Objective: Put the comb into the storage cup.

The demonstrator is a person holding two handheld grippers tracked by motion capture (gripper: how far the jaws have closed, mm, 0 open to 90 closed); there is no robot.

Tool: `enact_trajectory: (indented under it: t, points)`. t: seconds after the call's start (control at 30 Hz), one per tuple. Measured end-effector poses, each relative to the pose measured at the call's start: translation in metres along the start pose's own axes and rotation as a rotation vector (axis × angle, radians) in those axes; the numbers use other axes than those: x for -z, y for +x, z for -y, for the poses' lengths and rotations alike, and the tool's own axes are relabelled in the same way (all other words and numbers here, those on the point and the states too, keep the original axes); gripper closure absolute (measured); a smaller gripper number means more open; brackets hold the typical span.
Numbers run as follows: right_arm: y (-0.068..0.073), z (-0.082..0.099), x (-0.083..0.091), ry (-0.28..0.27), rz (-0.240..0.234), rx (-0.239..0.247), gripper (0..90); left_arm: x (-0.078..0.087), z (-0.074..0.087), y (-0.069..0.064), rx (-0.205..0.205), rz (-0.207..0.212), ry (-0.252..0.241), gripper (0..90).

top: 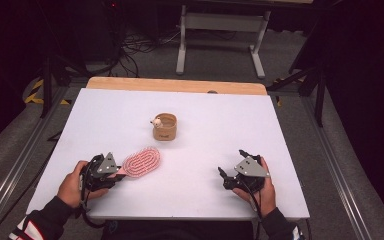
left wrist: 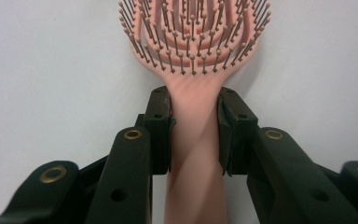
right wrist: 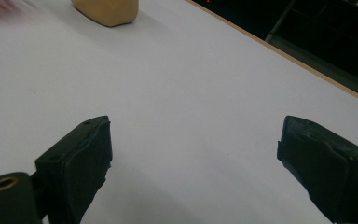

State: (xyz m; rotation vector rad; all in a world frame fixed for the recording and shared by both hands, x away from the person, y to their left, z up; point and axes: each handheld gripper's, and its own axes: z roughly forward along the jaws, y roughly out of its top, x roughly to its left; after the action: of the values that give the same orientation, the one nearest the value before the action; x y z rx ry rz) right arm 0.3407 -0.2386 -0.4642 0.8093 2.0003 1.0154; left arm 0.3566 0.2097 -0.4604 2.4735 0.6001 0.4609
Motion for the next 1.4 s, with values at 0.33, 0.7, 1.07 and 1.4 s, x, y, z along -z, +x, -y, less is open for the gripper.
enact_trajectory:
  t: [0.33,0.7,1.07,1.4]
  points:
    - [0.000,-0.001,0.000,-0.005,0.004,0.000,10.3,0.003,-0.003,-0.007,-0.020,-0.058,-0.055,69.7]
    - [0.000,-0.001,0.001,-0.014,0.011,-0.007,10.3,0.010,-0.006,-0.010,-0.040,-0.094,-0.097,69.8]
    - [-0.002,-0.003,0.004,-0.046,0.023,-0.020,10.2,0.017,-0.010,-0.021,-0.087,-0.176,-0.211,69.8]
    - [-0.001,-0.003,0.004,-0.045,0.024,-0.021,10.2,0.025,-0.008,-0.019,-0.038,-0.199,-0.339,69.8]
